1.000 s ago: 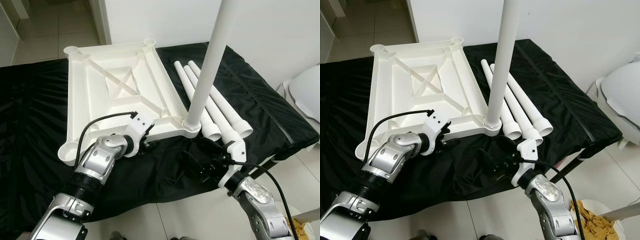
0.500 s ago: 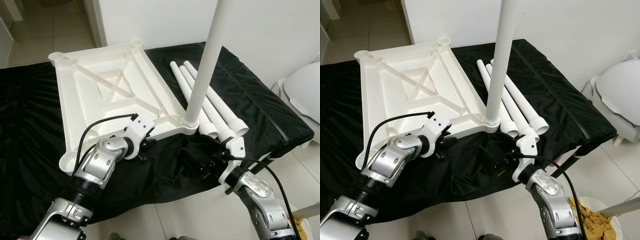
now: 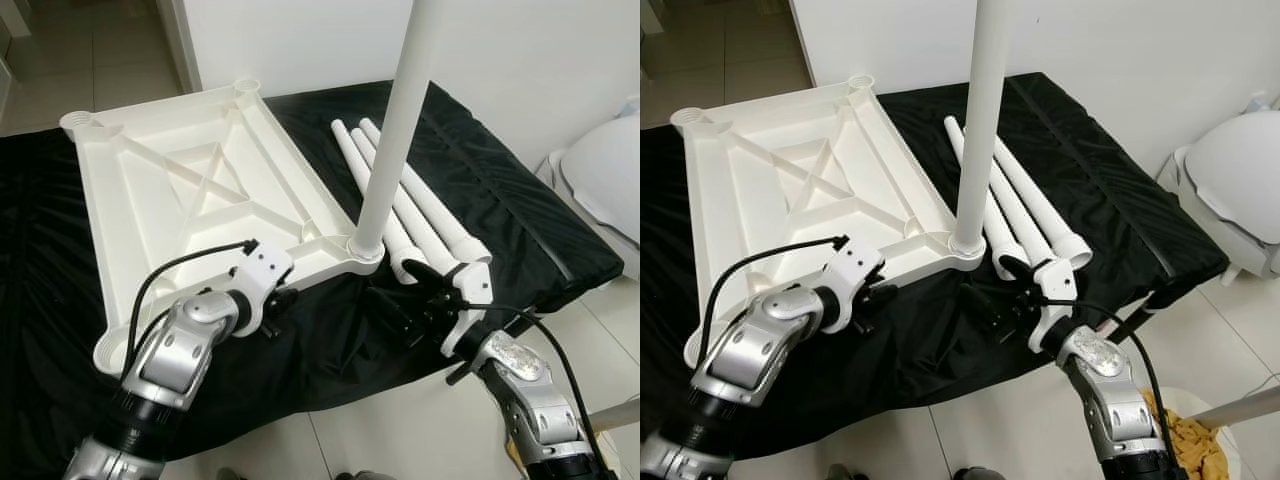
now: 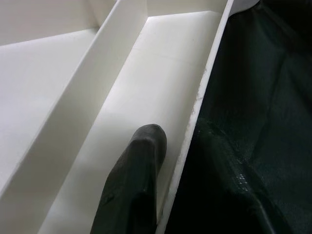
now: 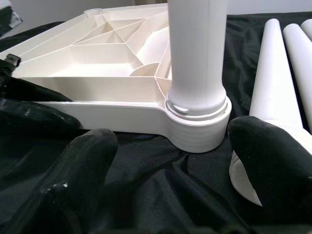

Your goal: Building children table

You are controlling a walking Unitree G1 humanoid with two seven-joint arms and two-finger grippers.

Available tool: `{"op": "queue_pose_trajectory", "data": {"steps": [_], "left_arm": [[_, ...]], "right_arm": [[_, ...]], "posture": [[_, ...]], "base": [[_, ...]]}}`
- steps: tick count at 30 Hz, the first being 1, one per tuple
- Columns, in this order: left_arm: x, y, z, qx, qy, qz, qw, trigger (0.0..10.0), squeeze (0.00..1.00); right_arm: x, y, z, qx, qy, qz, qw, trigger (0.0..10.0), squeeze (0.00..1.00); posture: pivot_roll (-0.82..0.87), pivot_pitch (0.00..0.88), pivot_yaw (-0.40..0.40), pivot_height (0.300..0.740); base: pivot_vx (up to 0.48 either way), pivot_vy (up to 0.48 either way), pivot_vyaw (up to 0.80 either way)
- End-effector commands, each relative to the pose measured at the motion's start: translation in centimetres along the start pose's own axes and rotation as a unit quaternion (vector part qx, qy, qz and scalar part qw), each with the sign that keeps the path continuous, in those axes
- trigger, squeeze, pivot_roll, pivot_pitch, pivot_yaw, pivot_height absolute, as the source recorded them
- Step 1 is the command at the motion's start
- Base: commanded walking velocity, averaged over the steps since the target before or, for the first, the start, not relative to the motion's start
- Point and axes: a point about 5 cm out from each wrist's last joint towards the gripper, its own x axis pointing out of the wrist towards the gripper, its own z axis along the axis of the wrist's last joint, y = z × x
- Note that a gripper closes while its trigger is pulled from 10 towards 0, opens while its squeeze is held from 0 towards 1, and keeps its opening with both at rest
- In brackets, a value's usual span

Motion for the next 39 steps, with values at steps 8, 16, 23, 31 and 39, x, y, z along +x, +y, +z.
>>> {"op": "queue_pose_trajectory", "data": {"steps": [8,16,23,31,39], "left_arm": [[-1.9,1.3,-3.5,-0.037,0.091,0.113,0.989,0.0,0.0],[-3.4,1.5,-4.4,-0.048,0.111,0.147,0.982,0.0,0.0],[-4.4,1.7,-5.2,-0.075,0.123,0.178,0.973,0.0,0.0],[-4.0,1.0,-5.5,-0.089,0.128,0.18,0.971,0.0,0.0],[-1.4,-0.3,-3.3,-0.083,0.099,0.149,0.98,0.0,0.0]], "right_arm": [[0.2,-0.6,0.1,-0.009,-0.002,0.007,1.0,10.0,0.0],[0.9,-0.9,0.2,-0.014,-0.003,0.017,1.0,10.0,0.0],[1.4,-0.9,0.3,-0.017,-0.006,0.03,0.999,10.0,0.0],[1.5,-1.0,0.4,-0.022,-0.007,0.031,0.999,10.0,0.0],[1.5,-1.2,0.4,-0.026,-0.01,0.029,0.999,10.0,0.0]], "posture": [[-0.05,0.111,-0.02,0.74],[-0.03,0.11,-0.04,0.74],[-0.02,0.108,-0.049,0.74],[-0.03,0.104,-0.054,0.74],[-0.05,0.103,-0.047,0.74]], "base": [[0.0,0.0,0.0],[0.0,0.0,0.0],[0.0,0.0,0.0],[0.0,0.0,0.0],[0.0,0.0,0.0]]}}
